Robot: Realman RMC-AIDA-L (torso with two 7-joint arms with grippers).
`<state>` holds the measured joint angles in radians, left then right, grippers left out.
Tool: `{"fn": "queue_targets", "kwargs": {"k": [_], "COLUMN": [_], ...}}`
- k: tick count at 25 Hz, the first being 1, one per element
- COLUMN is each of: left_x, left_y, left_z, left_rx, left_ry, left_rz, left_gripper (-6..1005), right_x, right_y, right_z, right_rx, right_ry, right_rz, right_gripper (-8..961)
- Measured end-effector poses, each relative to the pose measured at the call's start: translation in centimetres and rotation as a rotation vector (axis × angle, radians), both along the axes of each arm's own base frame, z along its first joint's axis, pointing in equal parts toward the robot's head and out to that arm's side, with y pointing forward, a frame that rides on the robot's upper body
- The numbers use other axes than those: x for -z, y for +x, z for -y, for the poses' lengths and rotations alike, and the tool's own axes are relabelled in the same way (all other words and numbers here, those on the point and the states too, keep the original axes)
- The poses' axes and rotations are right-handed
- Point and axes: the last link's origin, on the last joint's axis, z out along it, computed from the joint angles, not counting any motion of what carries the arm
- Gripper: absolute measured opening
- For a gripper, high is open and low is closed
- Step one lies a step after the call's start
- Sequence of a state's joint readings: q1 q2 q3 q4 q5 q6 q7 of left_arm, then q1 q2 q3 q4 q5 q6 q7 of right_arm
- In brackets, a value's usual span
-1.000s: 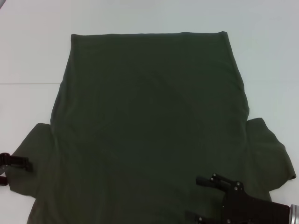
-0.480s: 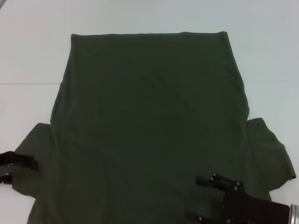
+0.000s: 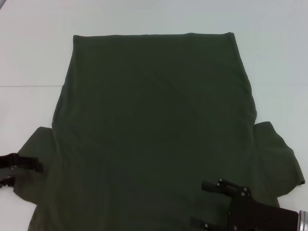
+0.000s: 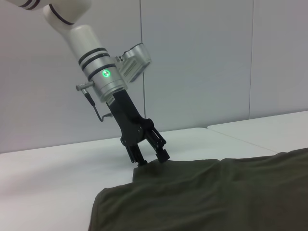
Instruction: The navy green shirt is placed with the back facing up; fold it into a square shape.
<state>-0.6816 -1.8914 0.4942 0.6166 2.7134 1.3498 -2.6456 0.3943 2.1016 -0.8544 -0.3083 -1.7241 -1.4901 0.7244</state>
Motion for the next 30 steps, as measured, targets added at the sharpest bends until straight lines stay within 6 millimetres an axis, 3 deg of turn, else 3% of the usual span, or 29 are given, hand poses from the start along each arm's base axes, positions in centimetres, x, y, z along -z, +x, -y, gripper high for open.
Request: {"fn": "queue_targets", "kwargs": {"k": [15,30], "left_x": [0.41,0.72], "left_y": [0.35,0.95], "left_z": [-0.38,-0.95], "left_rx": [0.023,0.061], "left_ry": [-0.030,-0.069], "left_rz": [-0.044,-0.102], "left_gripper": [681,687], "right_x": [-0.01,-0.04], "right_y": [-0.03,-0.10], "right_z": [0.02,-0.05], "right_rx": [-0.002,-0.003], "right_ry": [0.000,0.001], "right_rz": [-0.002,-0.005], "right_gripper": [897,897]}}
